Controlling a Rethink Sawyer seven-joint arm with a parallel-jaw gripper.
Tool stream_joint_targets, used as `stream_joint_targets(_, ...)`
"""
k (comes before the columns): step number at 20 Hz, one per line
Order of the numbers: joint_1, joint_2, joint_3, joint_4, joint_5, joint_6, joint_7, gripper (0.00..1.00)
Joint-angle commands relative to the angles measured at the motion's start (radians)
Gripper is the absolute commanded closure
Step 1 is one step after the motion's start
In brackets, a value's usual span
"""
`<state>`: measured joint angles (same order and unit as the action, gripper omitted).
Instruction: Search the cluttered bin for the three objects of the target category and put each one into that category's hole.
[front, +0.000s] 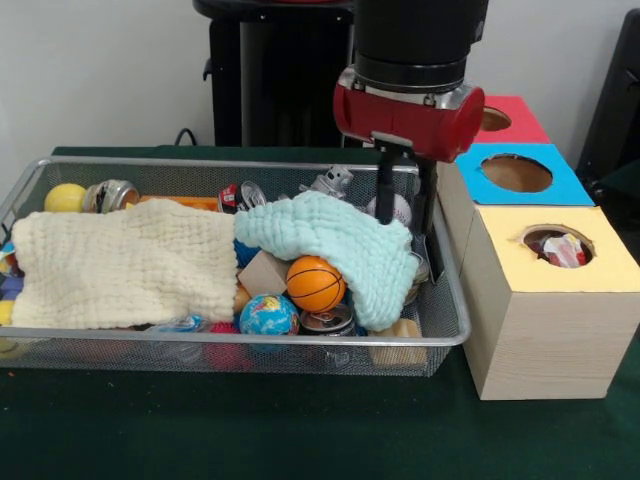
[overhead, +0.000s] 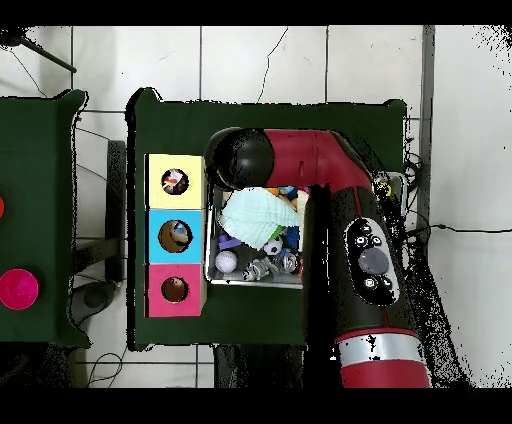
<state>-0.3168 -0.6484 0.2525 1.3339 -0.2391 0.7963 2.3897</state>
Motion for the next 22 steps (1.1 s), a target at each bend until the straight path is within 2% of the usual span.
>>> stream_joint_targets(1,-0.061,0.040,0.060,0.056,-0.068,-0.059,-0.185,0.00)
stream_joint_targets(2,-0.060,0.043,0.054,0.053,-0.066,-0.058,-0.169,0.00)
stream_joint_targets(7,-0.103,0.059,0.082,0.048,-0.073,-0.056,-0.231,0.00)
stream_joint_targets(12,-0.094,0.068,0.054,0.009,-0.091,0.019,-0.221,0.00)
stream_joint_targets(16,-0.117,0.117,0.065,0.008,-0.102,0.013,-0.252,0.00)
stream_joint_targets(17,-0.125,0.128,0.071,0.013,-0.111,0.004,-0.271,0.00)
stream_joint_targets(22,-0.125,0.096,0.073,0.116,-0.112,-0.043,-0.215,0.00)
